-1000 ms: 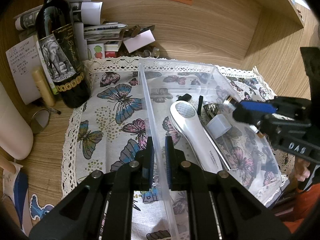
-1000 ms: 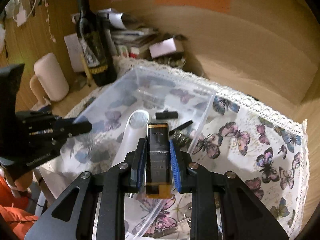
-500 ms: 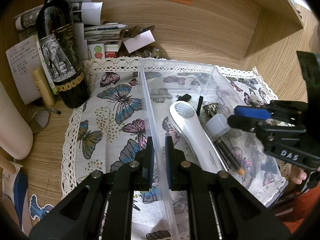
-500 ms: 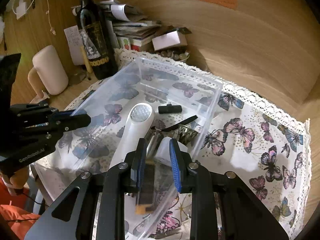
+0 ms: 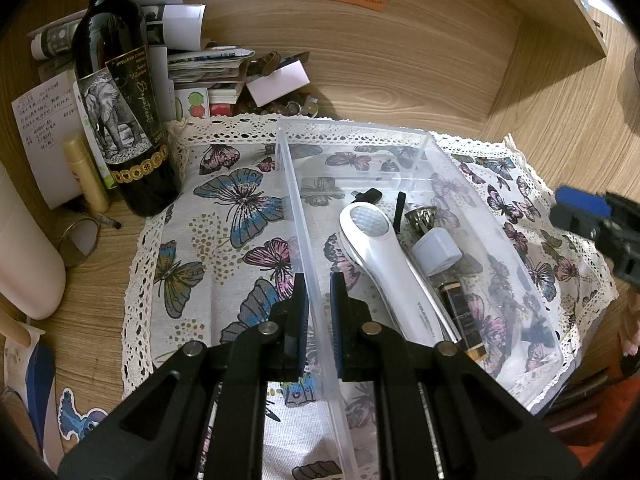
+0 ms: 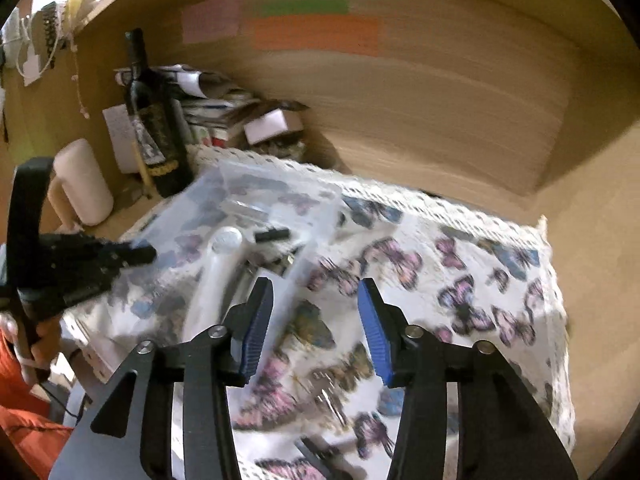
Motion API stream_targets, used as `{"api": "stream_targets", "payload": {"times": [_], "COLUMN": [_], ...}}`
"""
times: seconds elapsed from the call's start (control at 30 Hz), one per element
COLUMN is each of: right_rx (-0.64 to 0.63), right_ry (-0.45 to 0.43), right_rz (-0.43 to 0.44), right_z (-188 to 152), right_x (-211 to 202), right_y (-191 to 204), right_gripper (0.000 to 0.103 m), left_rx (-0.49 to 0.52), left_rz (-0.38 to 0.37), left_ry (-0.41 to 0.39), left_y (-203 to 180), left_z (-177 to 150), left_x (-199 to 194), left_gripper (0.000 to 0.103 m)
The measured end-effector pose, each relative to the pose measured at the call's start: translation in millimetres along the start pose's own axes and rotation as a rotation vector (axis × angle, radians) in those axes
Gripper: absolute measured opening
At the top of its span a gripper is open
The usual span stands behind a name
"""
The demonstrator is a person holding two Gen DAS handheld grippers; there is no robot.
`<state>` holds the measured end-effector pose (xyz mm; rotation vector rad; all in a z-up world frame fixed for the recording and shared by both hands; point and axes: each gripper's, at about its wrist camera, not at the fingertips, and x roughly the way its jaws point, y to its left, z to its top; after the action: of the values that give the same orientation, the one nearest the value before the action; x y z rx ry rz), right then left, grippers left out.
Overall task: Organize rigid objects
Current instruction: 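Grasp the small black piece beside the key ring with the right tool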
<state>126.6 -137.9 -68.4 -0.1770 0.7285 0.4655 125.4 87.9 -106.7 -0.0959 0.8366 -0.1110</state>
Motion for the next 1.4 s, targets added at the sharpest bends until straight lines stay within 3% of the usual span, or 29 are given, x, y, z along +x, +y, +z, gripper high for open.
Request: {"api": "stream_targets", "payload": {"times": [0.33, 0.67, 0.7, 0.73, 0.77, 1.03, 1.4], "right_rx": [0.092, 0.084, 0.083, 0.082, 0.086, 0.14, 0.117], "right_ry": [0.13, 0.231, 0.235, 0.243, 0.253, 0.177, 0.02], "right_rz": [-0.015, -0.003, -0.01, -0.015, -0.02, -0.054, -0.045], "right_z": [-56.4, -97.0, -98.0, -99.1, -99.9, -87.2, -37.5], "right_x": [5.6, 19.1, 21.3, 24.3, 26.9, 15.4, -3.4], "right_y": [-17.9, -7.1, -7.4, -8.5, -10.1, -24.8, -22.3], "right_gripper": [0.041, 0.048, 0.042, 0.028, 0.025, 0.023, 0.023], "left_rx": [0.007, 0.01, 0.01, 0.011, 0.012, 0.007, 0.006], "left_rz": [0.008, 0.004, 0.004, 0.004, 0.005, 0.0, -0.002], "left_ry": [0.003, 0.008, 0.007, 0.007, 0.006, 0.006, 0.007], "left_y": [-3.0, -0.9, -1.0, -1.3, -1.3, -1.4, -1.7], "left_z": [1.5, -0.1, -0.6, -0.9, -1.1, -2.5, -2.6], "left_x": [0.3, -0.9, -1.2, -1.3, -1.3, -2.3, -2.5], "left_gripper": [0.01, 0.01, 0.01, 0.01, 0.01, 0.01, 0.01]}}
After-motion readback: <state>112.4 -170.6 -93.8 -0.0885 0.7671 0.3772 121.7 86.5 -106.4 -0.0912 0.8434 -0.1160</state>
